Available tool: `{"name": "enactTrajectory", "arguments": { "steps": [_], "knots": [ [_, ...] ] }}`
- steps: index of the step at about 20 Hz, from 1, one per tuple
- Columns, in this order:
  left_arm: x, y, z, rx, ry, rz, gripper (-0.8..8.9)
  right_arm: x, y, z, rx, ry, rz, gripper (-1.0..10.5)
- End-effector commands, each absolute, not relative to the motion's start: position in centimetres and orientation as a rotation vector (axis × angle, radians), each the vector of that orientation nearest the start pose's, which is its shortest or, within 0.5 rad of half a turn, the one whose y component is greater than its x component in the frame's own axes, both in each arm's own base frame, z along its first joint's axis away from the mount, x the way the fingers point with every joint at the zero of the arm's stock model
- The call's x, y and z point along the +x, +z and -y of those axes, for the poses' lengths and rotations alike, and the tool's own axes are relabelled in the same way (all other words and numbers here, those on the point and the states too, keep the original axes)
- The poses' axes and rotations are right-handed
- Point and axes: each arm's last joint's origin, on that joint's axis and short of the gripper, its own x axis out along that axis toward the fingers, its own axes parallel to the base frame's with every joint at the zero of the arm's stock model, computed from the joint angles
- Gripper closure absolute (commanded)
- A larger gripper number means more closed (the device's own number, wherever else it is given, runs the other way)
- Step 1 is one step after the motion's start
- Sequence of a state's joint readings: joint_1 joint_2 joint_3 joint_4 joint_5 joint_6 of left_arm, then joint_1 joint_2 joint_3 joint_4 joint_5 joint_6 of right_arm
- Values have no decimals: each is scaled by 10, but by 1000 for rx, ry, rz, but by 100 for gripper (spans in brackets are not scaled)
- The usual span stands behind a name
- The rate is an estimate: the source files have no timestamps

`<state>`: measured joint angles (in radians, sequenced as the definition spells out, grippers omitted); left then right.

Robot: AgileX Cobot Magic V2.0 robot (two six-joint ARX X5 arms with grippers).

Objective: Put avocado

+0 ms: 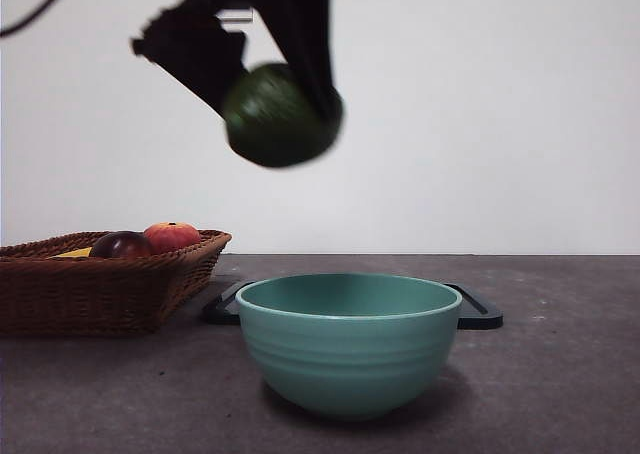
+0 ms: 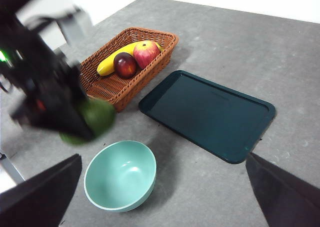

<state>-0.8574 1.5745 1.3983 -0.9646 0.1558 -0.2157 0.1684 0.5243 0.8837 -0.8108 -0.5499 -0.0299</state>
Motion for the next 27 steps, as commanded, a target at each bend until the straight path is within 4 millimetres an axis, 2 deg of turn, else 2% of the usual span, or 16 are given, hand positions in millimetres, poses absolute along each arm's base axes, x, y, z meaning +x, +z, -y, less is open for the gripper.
{"name": "enactTrajectory", "arguments": {
  "steps": [1, 6, 11, 13, 19, 23, 25, 27],
  "knots": [
    [201, 279, 264, 262, -796, -1225, 632, 79, 343, -29, 51, 716, -418, 420],
    [206, 237, 296, 326, -820, -1266, 632, 79, 343, -29, 51, 716, -418, 420],
    [215, 199, 307, 425, -789, -1315, 632, 79, 343, -29, 52, 716, -419, 420],
    [217, 190, 309, 440, -783, -1335, 632, 79, 343, -29, 52, 716, -419, 420],
    [217, 183, 310, 451, -776, -1353, 611, 79, 343, -29, 52, 716, -419, 420],
    [217, 188, 311, 453, -774, -1357, 291, 79, 343, -29, 51, 716, -418, 420],
    [217, 197, 312, 458, -773, -1364, 215, 79, 343, -29, 51, 716, -418, 420],
    [218, 212, 313, 458, -789, -1340, 215, 79, 343, -29, 51, 716, -417, 420]
  ]
}}
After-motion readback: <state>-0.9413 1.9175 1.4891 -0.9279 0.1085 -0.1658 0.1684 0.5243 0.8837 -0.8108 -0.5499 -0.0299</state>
